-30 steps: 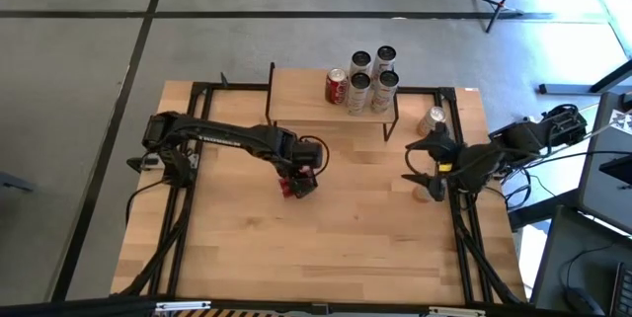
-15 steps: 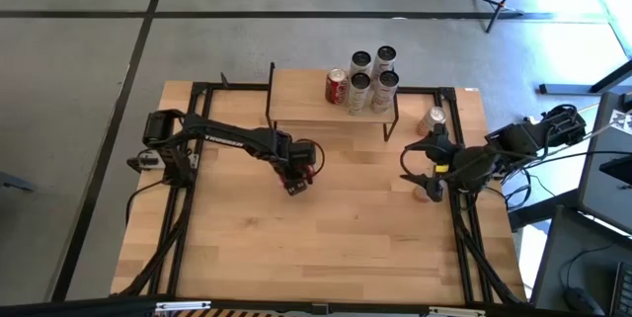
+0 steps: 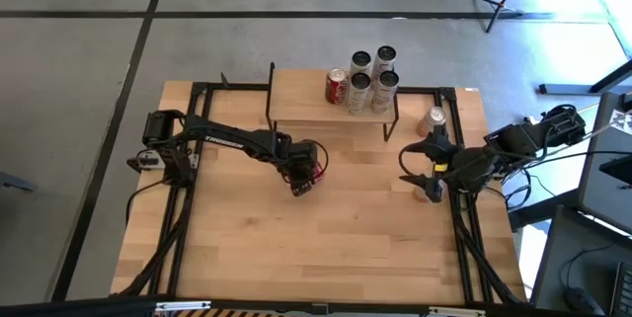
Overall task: Place canned beverage on shelf
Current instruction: Put the red-white soda can on the shelf aligned with the other red-white soda can
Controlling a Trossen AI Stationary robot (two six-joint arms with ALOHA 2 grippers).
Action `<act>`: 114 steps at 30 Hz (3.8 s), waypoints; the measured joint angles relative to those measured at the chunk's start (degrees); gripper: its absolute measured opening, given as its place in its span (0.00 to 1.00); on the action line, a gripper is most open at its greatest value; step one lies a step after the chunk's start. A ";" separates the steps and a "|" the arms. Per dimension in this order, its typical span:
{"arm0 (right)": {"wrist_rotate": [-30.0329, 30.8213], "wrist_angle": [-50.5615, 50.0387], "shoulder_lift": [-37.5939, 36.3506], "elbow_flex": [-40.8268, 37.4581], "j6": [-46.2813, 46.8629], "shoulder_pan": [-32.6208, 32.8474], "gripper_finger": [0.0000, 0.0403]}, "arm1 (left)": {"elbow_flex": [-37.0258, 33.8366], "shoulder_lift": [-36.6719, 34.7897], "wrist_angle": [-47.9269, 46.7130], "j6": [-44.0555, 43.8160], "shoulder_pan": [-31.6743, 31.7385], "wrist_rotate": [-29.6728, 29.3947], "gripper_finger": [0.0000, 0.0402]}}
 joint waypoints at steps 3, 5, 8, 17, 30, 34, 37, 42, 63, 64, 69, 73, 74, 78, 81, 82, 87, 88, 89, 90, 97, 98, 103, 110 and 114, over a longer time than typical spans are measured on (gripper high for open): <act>-5.21 -0.05 0.00 0.00 -0.14 0.00 0.91 | 0.00 0.14 -0.04 -0.06 0.02 0.13 0.65; -5.83 -0.32 0.33 0.00 -0.02 0.00 0.91 | -0.02 0.24 -0.09 -1.30 0.13 0.16 0.68; -5.83 -1.50 0.52 0.00 0.43 0.04 0.91 | -0.04 1.44 0.06 -3.45 0.22 0.48 0.76; -7.26 -3.15 0.70 0.00 -1.45 0.02 0.91 | -0.31 4.51 -0.27 -5.92 -0.75 -0.33 0.87; -9.41 -3.70 0.74 0.00 -0.49 0.00 0.91 | -0.22 2.77 2.27 -16.78 -5.67 -2.81 0.67; -9.91 -3.65 0.74 0.00 -0.22 0.00 0.91 | -0.22 -1.32 9.03 -21.01 -8.49 -3.31 0.67; -9.99 -3.32 0.74 0.00 -0.20 0.00 0.91 | -0.22 -5.55 20.04 -22.55 -11.16 -6.53 0.67; -8.47 2.92 0.79 0.00 -2.75 0.00 0.91 | -0.05 -12.80 40.12 -20.99 -15.04 -12.76 0.67; -7.63 66.85 20.15 0.04 -15.57 -1.08 0.91 | -0.11 -16.04 61.32 -5.25 -18.22 -3.86 0.67; -8.23 69.68 21.00 0.05 -16.50 -1.43 0.91 | -0.08 -16.02 62.12 -5.11 -18.35 -2.64 0.67; -4.77 69.78 22.38 0.00 -16.73 -1.45 0.91 | -0.21 -15.58 63.27 -5.05 -18.29 3.50 0.67; -4.71 70.07 22.19 0.07 -14.68 -1.46 0.91 | -0.22 -16.09 62.94 -4.68 -18.18 3.86 0.67; -6.25 70.90 22.33 0.07 -14.69 -1.58 0.91 | -0.12 -16.10 62.97 -4.68 -18.18 4.17 0.67; -8.95 77.33 24.84 0.04 -14.96 -1.56 0.91 | -0.04 -15.67 61.78 -4.71 -18.43 5.91 0.67; -9.88 80.07 27.11 0.04 -14.81 -2.36 0.91 | -0.07 -15.47 60.62 -4.94 -18.29 6.39 0.67; -11.14 80.98 27.99 0.05 -14.41 -2.47 0.91 | -0.07 -15.39 60.50 -5.09 -18.10 6.23 0.67; -15.63 83.11 30.42 0.00 -13.28 -3.13 0.90 | -0.06 -15.37 60.34 -6.01 -17.44 6.21 0.67; -15.81 83.09 30.42 0.00 -13.22 -3.10 0.89 | -0.07 -15.37 60.47 -5.99 -17.47 6.10 0.67; -16.17 83.08 30.37 0.00 -13.23 -3.10 0.87 | -0.06 -15.37 60.45 -5.96 -17.51 6.09 0.67; -16.19 82.82 30.15 0.00 -13.40 -3.10 0.84 | -0.05 -15.37 60.46 -5.88 -17.51 6.13 0.67; -16.05 75.92 27.75 0.00 -14.95 -3.89 0.69 | 0.01 -15.32 58.21 -4.76 -17.44 4.88 0.76; -15.78 74.10 27.23 0.00 -15.27 -3.94 0.69 | 0.05 -15.44 56.99 -5.11 -17.43 4.53 0.79; -11.86 66.22 26.21 0.00 -16.22 -4.13 0.69 | 0.07 -18.62 44.34 -10.42 -17.19 5.45 0.91; -2.39 55.55 29.50 -1.75 -16.68 -4.22 0.69 | 0.04 -25.76 21.85 -13.33 -19.48 -2.64 0.93; -0.97 61.99 34.38 -6.77 -16.63 -5.65 0.69 | 0.04 -28.19 17.37 -15.07 -21.55 -12.59 0.93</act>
